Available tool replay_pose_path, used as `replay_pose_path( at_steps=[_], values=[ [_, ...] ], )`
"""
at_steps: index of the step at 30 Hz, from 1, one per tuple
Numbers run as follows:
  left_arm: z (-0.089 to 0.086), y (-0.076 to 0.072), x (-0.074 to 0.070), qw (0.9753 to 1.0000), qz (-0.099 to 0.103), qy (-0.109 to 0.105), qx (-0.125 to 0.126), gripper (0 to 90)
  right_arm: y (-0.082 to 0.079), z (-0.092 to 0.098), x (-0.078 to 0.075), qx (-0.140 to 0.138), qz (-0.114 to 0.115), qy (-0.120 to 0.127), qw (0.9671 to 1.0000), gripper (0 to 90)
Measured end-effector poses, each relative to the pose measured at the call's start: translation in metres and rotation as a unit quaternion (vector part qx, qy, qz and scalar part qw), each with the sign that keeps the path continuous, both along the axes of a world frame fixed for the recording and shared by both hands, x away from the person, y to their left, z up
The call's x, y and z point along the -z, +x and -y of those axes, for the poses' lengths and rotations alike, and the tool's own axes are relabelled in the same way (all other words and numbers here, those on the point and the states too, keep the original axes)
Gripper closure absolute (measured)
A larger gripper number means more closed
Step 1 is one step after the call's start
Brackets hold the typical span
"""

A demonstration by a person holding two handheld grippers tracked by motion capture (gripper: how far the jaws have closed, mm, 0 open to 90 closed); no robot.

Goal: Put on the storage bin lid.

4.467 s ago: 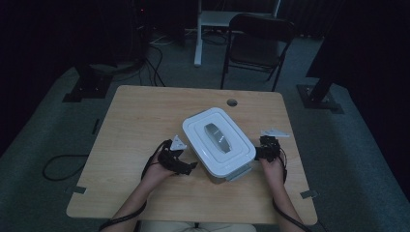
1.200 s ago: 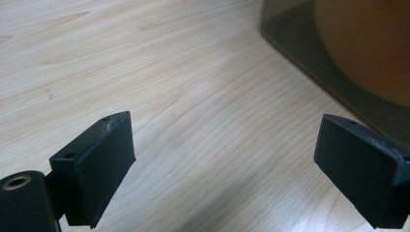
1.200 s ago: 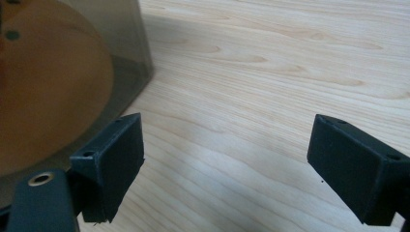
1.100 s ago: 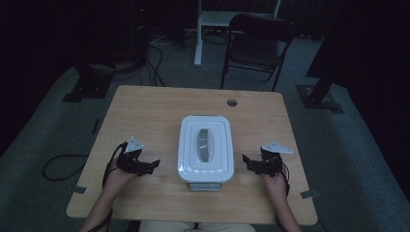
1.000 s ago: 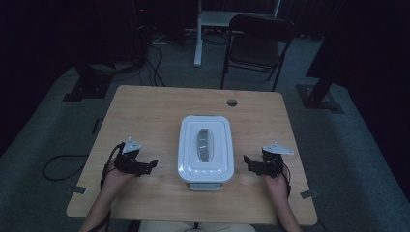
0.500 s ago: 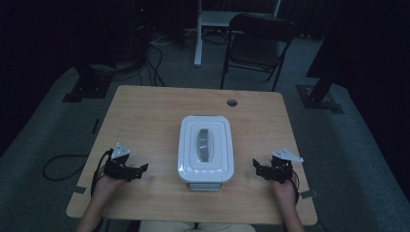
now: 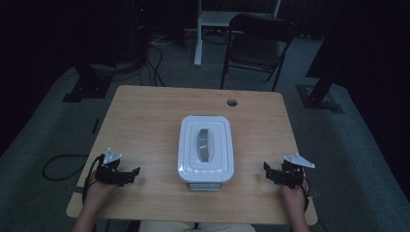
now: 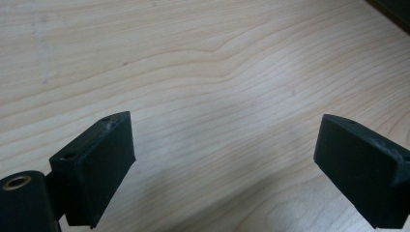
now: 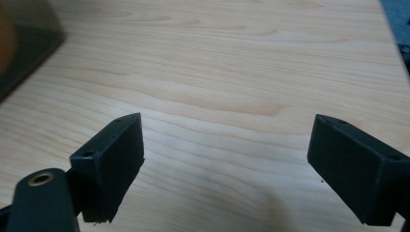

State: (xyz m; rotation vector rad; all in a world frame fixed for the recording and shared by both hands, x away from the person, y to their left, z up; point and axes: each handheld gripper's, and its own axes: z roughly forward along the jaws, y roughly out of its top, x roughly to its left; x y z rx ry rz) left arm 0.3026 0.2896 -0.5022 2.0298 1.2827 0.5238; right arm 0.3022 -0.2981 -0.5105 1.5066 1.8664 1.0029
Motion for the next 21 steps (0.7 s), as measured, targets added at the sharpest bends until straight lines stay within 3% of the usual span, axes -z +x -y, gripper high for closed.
replay_pose_path(
  at_steps=[5, 14, 21],
  values=[
    [-0.008, -0.003, 0.0, 0.9998, 0.002, -0.003, -0.019, 8.0, -0.004, 0.009, 0.003, 0.029, 0.003, -0.006, 0.9995, 12.6],
    [-0.022, -0.008, 0.006, 0.9984, -0.001, -0.008, -0.055, 8.0, -0.007, 0.018, 0.013, 0.087, -0.025, -0.029, 0.9954, 12.6],
    [-0.023, -0.009, 0.013, 0.9981, -0.008, 0.001, -0.061, 8.0, -0.005, 0.016, 0.015, 0.096, -0.04, -0.043, 0.9937, 12.6]
  ],
)
